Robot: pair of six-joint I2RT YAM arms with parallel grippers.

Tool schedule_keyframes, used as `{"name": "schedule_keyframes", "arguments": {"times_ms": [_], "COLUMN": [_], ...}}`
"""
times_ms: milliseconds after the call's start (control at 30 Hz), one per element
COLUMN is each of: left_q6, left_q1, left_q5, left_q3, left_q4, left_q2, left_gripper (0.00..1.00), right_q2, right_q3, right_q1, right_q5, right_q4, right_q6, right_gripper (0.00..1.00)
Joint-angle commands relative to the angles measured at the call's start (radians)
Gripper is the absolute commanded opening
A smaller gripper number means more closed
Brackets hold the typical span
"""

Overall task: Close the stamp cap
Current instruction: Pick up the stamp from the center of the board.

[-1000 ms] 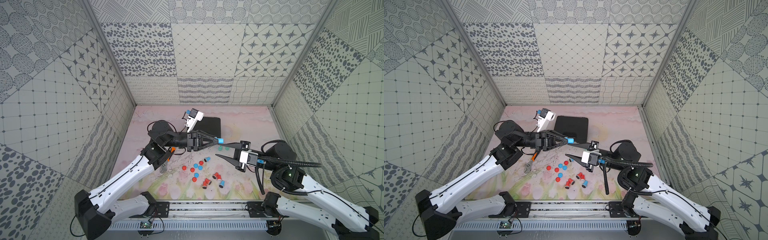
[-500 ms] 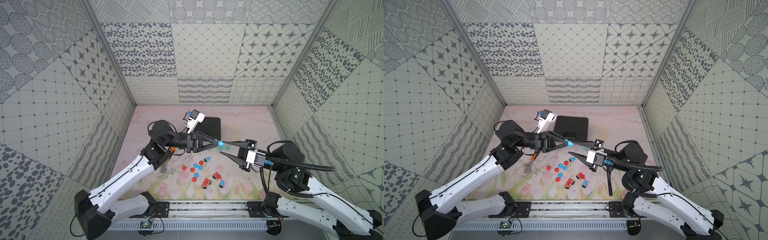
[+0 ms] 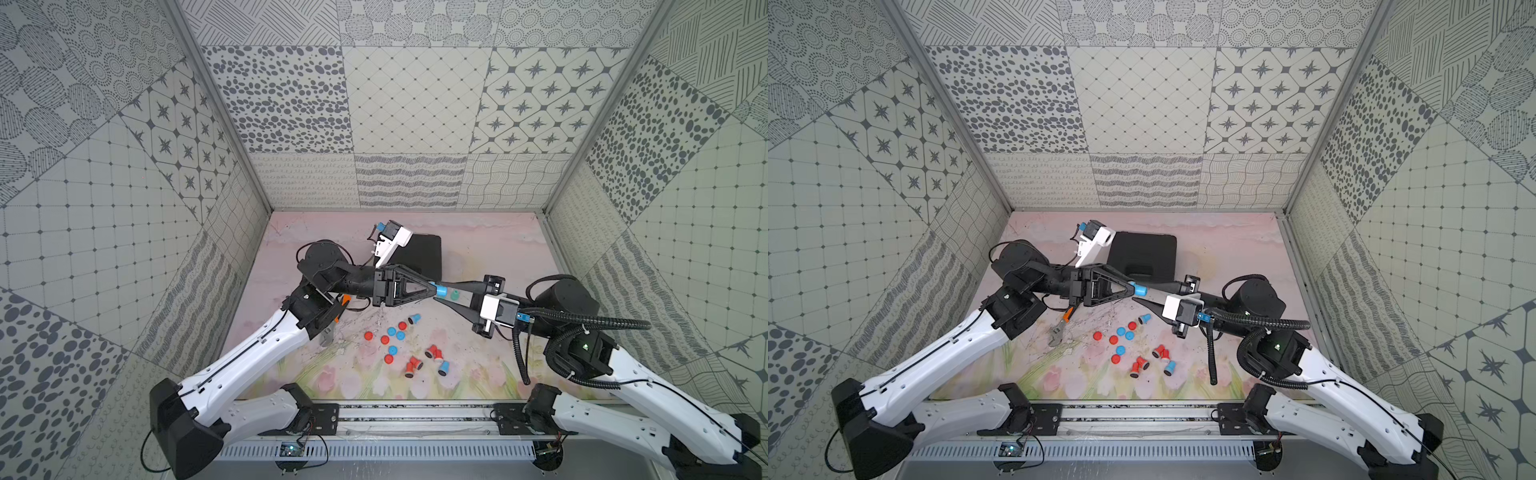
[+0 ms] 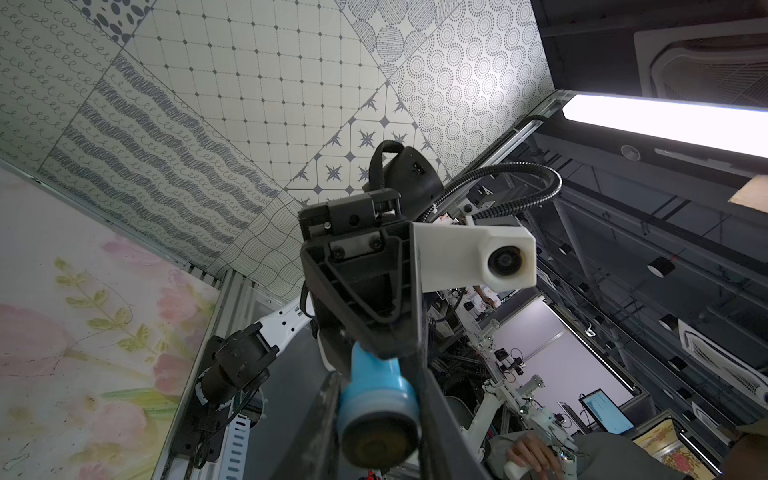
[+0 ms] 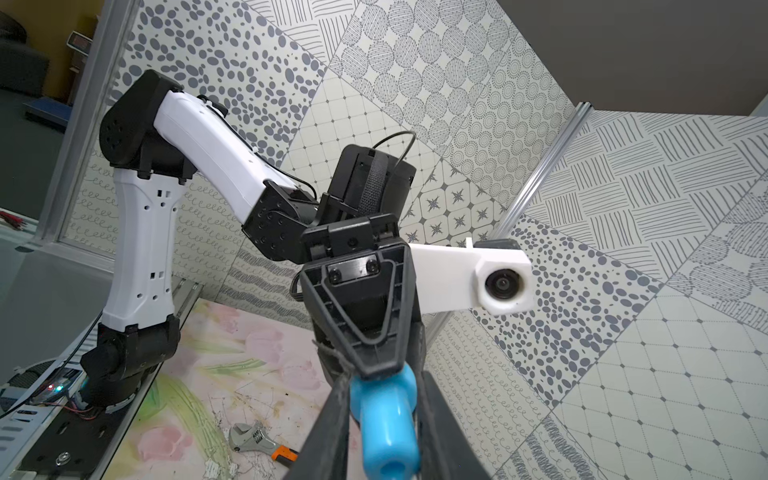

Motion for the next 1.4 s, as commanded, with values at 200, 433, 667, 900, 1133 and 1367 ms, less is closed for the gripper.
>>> {"name": "schedule_keyframes", "arguments": {"times_ms": [200,433,667,900,1133,1367], "left_q6": [-0.018,-0.021,0.068,0.371,0.62,0.802], "left_q1": [-0.001,-0.001,0.0,0.029,0.112,0.158], "left_q5": [0.041,0.039,0.015,-0.111,-0.419,-0.747], "left_q3": [0.009,0.004,0.019,0.098,0.144,0.122], "left_q4": [0.095,0.09,-0.036,-0.449,-0.823,-1.045], "left_q2": [0.006,0.014,-0.005,-0.082,-0.167,-0.199], "left_gripper": [0.04,0.04,0.18,0.4,0.52,0.55], "right_q2": [0.001,0.013,0.014,0.015,0.058,0.187], "right_q3": [0.03,0.043,0.041,0.044,0.068,0.16], "right_q1": [0.0,0.001,0.002,0.004,0.07,0.172], "right_q5": [0.019,0.002,0.024,0.108,0.348,0.635], "right_q4": [-0.011,-0.016,-0.029,-0.095,-0.22,-0.439], "right_q6": [0.0,0.005,0.029,0.137,0.322,0.564], "right_gripper": [0.23,0.18,0.11,0.06,0.04,0.01]}}
